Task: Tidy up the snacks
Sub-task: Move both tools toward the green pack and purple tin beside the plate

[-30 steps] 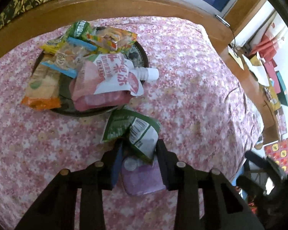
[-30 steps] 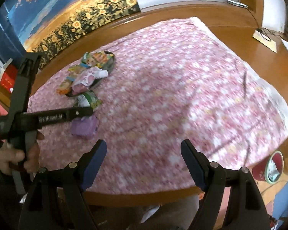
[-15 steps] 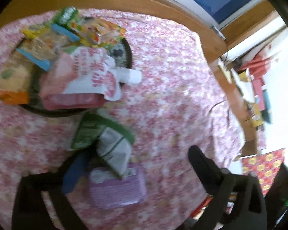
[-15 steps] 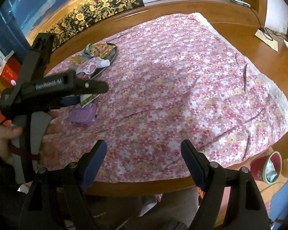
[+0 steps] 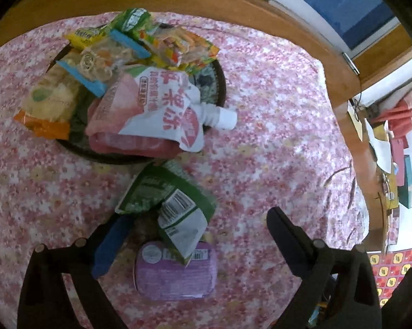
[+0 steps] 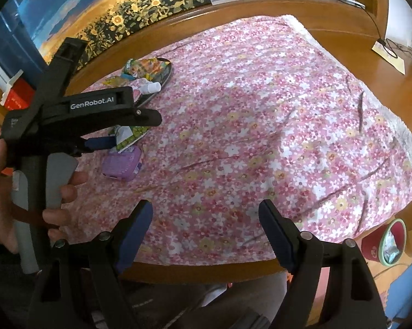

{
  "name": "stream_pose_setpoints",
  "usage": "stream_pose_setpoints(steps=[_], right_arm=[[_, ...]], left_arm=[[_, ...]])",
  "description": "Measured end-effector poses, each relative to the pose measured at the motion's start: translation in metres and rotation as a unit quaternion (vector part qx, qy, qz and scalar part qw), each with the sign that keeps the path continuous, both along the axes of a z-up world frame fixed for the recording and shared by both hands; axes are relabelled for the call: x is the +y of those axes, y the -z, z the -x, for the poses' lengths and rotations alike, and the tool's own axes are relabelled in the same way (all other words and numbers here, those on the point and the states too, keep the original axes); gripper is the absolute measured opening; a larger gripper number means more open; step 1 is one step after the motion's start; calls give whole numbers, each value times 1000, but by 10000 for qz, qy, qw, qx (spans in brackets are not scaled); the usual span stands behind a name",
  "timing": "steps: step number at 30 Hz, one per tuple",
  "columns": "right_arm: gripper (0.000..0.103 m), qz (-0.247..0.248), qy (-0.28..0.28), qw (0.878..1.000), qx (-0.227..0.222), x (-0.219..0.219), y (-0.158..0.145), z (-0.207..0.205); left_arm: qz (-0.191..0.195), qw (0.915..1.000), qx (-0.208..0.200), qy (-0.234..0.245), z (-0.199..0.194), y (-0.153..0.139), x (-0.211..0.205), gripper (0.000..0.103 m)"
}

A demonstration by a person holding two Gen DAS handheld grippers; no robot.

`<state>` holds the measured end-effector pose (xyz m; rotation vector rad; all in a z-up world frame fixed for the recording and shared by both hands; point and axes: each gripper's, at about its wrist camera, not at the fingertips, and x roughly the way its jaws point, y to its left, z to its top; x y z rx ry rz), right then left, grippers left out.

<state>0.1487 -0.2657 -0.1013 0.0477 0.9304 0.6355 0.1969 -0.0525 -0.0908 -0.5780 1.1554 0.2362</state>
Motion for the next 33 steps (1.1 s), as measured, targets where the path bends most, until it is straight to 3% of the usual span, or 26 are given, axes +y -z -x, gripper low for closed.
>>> stream_pose_setpoints(steps=[4,5,6,7,10,15,20,25,27,30,33], right_arm=[[81,-7,19,10000,2,-3,0,0],[81,-7,22,10000,2,-4,0,0],[81,-1,21,10000,-1,-4,-1,-1],[81,0,19,10000,-4,-4,-1,-1],[81,45,-51,10000,-42,0,-4,-2],[81,260,-349,9988,-236,20,-11,-2],[81,353,-861,9949,-380,50,-11,4],[81,145,-1162,9919,-500,82,-15,5],[81,225,-1257,9906,-501,101,-15,4],[81,863,-990,9895,-600,133,-10,-3],[81,680,-1203,9896,-393,155,1,-13]], left_arm=[[-477,9978,-269,-378,5,-13,14,94],[-582,9971,-293,-401,5,-14,16,89],[-548,9973,-309,-381,4,-12,18,80],[-381,9983,-272,-355,2,-7,20,51],[-326,9983,-339,-344,6,-6,22,44],[-189,9982,-573,20,24,-17,21,43],[-207,9970,-752,2,55,-31,36,43],[-115,9962,-669,-538,93,-31,71,43],[-95,9945,-609,-842,113,-30,86,43],[-65,9912,-609,-1171,141,-30,102,43],[-75,9884,-635,-1375,159,-32,114,44]])
